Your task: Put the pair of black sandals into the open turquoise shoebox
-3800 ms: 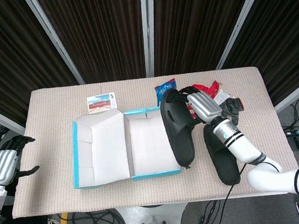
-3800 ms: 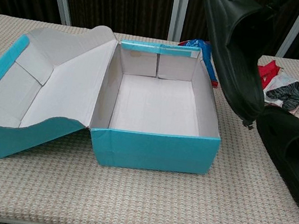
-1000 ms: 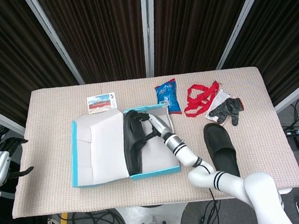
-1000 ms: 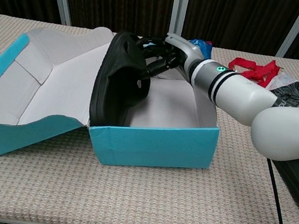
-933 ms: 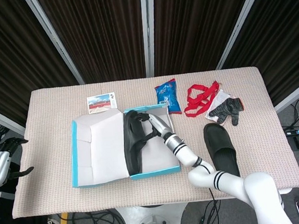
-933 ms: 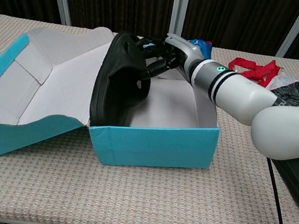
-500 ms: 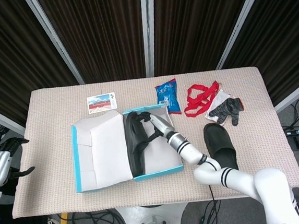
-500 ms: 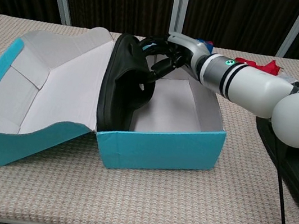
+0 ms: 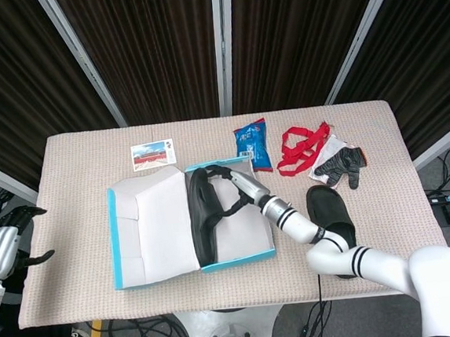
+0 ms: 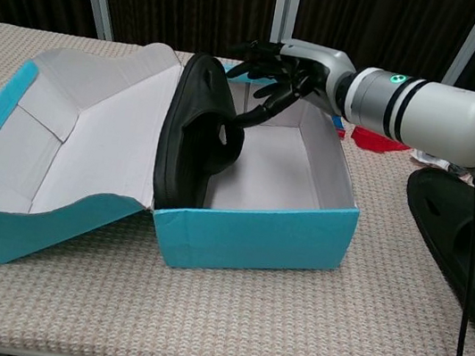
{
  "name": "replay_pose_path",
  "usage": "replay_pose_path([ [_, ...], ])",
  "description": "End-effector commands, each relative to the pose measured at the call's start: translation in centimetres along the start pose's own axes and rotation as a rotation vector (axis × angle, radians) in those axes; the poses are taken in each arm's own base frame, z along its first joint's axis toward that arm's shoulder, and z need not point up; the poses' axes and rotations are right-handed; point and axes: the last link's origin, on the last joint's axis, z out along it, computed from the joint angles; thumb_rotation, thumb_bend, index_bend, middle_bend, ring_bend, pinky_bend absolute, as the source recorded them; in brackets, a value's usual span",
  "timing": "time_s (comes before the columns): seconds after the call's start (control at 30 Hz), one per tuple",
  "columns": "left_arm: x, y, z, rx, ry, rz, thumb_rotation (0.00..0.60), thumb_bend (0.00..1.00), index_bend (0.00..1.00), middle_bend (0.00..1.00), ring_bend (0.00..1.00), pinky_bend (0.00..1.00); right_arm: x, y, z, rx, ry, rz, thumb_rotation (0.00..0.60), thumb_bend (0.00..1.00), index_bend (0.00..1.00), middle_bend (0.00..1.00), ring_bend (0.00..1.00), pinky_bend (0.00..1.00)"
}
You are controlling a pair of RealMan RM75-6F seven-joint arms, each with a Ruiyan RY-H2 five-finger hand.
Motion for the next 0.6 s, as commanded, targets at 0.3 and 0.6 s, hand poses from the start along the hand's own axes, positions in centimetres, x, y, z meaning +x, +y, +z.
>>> replay_pose_path([
  [0.3,0.2,0.7,0.3,-0.016,0.003,0.006,0.600,0.12,0.24,0.21,0.12,0.20,1.9,-5.8,-3.3,0.182,0.050,0.041,0.600,0.00,0.07,0.16,0.00,0.12],
  [0.6,0.3,0.8,0.2,-0.014,0.007,0.005,0.600,0.12,0.24,0.21,0.12,0.20,-1.3,-6.4,-3.7,0.150,-0.064,0.099,0.600,0.00,0.07,0.18,0.00,0.12],
])
